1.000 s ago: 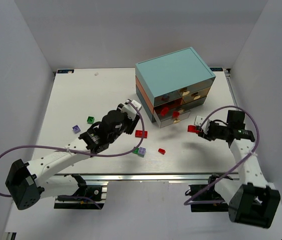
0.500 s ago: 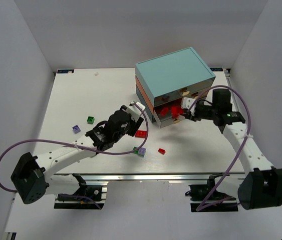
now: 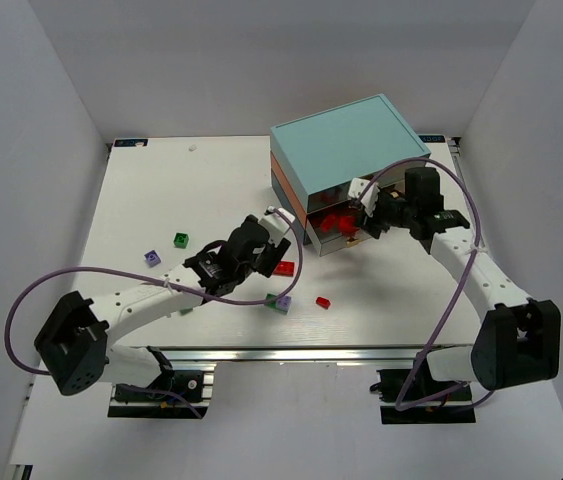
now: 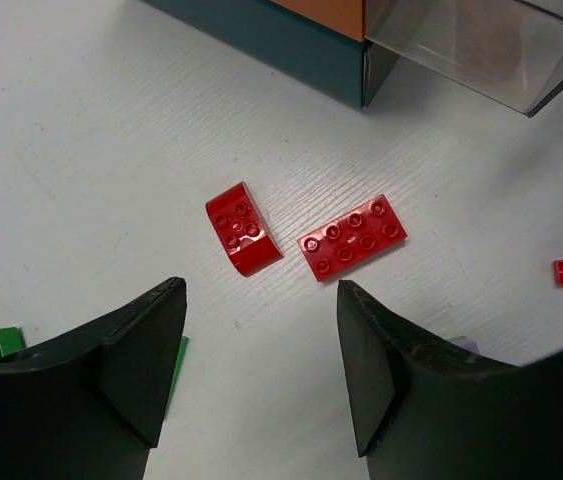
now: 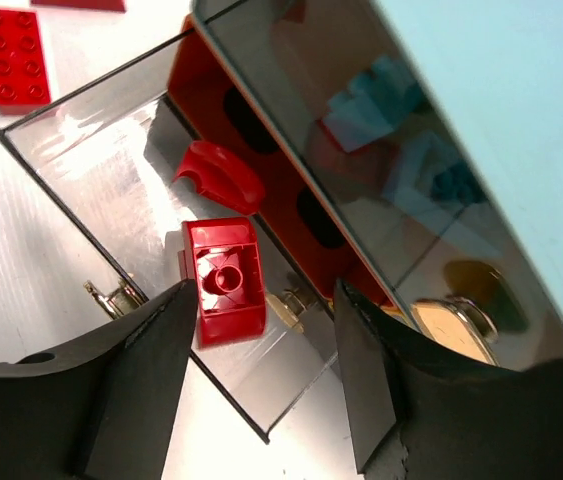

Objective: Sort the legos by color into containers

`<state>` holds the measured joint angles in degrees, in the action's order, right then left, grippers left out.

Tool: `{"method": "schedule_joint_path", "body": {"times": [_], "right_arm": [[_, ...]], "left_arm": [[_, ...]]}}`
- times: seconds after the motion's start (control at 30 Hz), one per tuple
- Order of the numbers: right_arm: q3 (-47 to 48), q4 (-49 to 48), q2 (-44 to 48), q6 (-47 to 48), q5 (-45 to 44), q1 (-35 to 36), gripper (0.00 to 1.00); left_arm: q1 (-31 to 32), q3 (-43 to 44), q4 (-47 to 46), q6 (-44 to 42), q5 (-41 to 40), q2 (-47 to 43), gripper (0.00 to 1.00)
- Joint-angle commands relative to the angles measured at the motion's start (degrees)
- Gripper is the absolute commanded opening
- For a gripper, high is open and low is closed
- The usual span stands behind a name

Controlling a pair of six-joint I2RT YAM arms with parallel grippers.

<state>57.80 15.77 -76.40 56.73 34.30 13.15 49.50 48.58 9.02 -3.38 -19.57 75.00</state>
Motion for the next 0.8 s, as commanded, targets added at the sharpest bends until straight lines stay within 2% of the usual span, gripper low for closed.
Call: {"method": "schedule_joint_path", "body": {"times": [0.0, 0.1, 0.17, 0.2, 0.23, 0.27, 0.3, 0.33, 0.43, 0.5, 0.57, 0.6, 0.63, 0.67, 0.7, 0.77], "right_arm": [[0.8, -3.7, 4.5, -4.3, -1.4, -0.2, 0.62], [-2.6, -6.9, 10.7, -9.0, -2.6, -0.7, 0.63], [-3.8, -8.5, 15.8, -15.8, -4.3, -0.8, 0.63], [-4.4, -9.0, 17.6, -19.0, -5.1, -0.9, 0.62], [-5.8, -9.4, 19.2, -23.0, -6.4, -1.0, 0.57], [-6.6, -9.4, 22.9, -32.2, -8.6, -1.1, 0.44], [-7.4, -8.8, 24.7, -35.6, -8.7, -1.1, 0.1], [-8.8, -6.9, 26.2, -36.9, -5.1, -1.5, 0.0], [-11.1, -1.3, 30.9, -39.0, 1.4, -1.3, 0.0], [-14.7, -1.3, 33.6, -39.7, 6.0, -1.5, 0.0], [-18.5, -3.4, 36.4, -40.1, 6.1, -1.4, 0.25], [-18.5, -3.4, 37.3, -40.0, 5.3, -1.5, 0.47], [-18.3, -2.9, 38.1, -40.1, 4.1, -1.3, 0.58], [-18.3, -3.7, 39.5, -40.7, 2.2, -1.6, 0.64], [-19.6, -4.3, 39.9, -40.9, 1.8, -1.6, 0.72], [-20.2, -4.5, 40.2, -41.0, 1.6, -1.7, 0.74]], "left_arm": [[-0.7, 3.0, 0.1, 2.5, -1.3, 0.5, 0.71], [-2.2, 4.1, 0.0, 5.1, 0.8, 2.1, 0.69], [-3.8, 4.9, 0.0, 7.1, 1.6, 3.3, 0.68], [-4.3, 5.6, 0.6, 7.8, 2.0, 4.3, 0.63], [-5.5, 6.4, 1.7, 9.3, 2.0, 6.3, 0.6], [-6.0, 7.9, 2.1, 10.1, 2.0, 7.2, 0.56], [-6.6, 8.5, 2.6, 12.1, 2.1, 8.0, 0.49], [-7.8, 9.0, 3.0, 13.2, 2.2, 9.4, 0.46], [-8.9, 10.7, 3.4, 16.5, 3.3, 12.3, 0.39], [-10.1, 12.7, 4.5, 17.8, 3.2, 14.1, 0.38], [-10.1, 14.3, 5.5, 18.7, 3.0, 16.8, 0.4], [-10.6, 15.2, 6.0, 19.3, 2.7, 17.6, 0.45], [-10.6, 15.5, 6.4, 20.1, 2.6, 18.2, 0.5], [-10.6, 15.7, 6.3, 20.4, 2.7, 19.3, 0.56], [-10.6, 15.6, 6.0, 20.7, 3.0, 19.8, 0.58], [-10.6, 15.2, 5.3, 21.0, 3.5, 20.6, 0.64]]}}
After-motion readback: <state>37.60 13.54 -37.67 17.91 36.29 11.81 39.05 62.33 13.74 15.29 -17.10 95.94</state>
